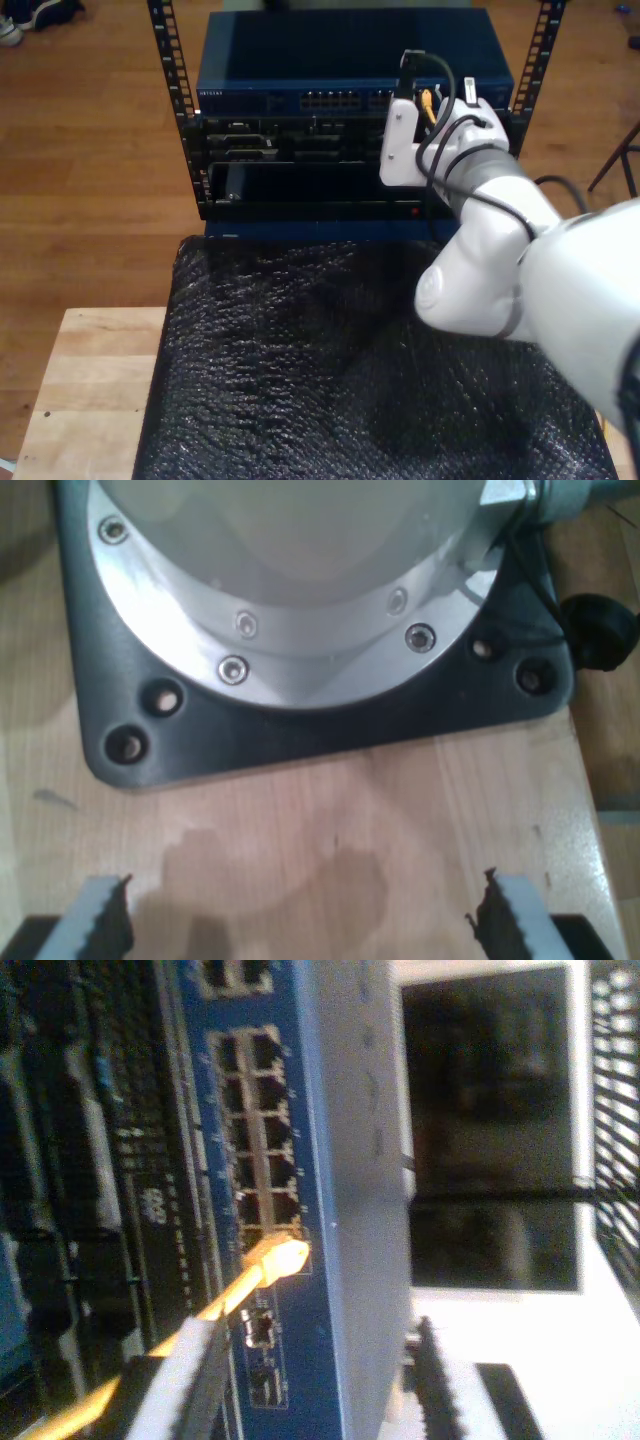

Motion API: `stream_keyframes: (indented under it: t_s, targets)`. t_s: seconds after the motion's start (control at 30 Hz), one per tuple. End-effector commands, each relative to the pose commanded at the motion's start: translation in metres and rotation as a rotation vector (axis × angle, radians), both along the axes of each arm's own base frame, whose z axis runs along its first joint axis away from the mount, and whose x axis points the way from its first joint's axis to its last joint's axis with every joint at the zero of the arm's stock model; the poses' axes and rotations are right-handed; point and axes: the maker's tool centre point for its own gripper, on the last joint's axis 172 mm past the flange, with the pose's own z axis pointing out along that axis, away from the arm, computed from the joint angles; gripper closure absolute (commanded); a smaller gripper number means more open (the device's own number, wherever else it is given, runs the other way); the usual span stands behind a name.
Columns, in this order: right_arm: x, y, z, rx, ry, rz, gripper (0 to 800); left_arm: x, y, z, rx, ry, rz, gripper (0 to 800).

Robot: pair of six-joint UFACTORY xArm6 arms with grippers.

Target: Grab the cable and plug it in

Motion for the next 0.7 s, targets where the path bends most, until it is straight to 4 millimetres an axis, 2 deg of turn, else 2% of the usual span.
stream_keyframes:
  t_s: [0.13,0.27,0.33,0.5,0.7]
  targets:
    - [-0.007,-0.026,-0.002,-0.043,0.122,0.039,141,0.000,0.000,0.000,0.000,0.000,0.000,0]
    - [-0.022,-0.052,-0.021,-0.093,0.286,0.068,3,0.000,0.000,0.000,0.000,0.000,0.000,0]
    - [-0.029,-0.070,-0.022,-0.105,0.337,0.057,1,0.000,0.000,0.000,-0.002,0.000,0.000,0]
    - [-0.040,-0.089,-0.016,-0.126,0.379,0.054,1,0.000,0.000,0.000,-0.002,0.000,0.000,0]
    - [-0.062,-0.126,-0.018,-0.192,0.461,0.067,3,0.000,0.000,0.000,-0.002,0.000,0.000,0]
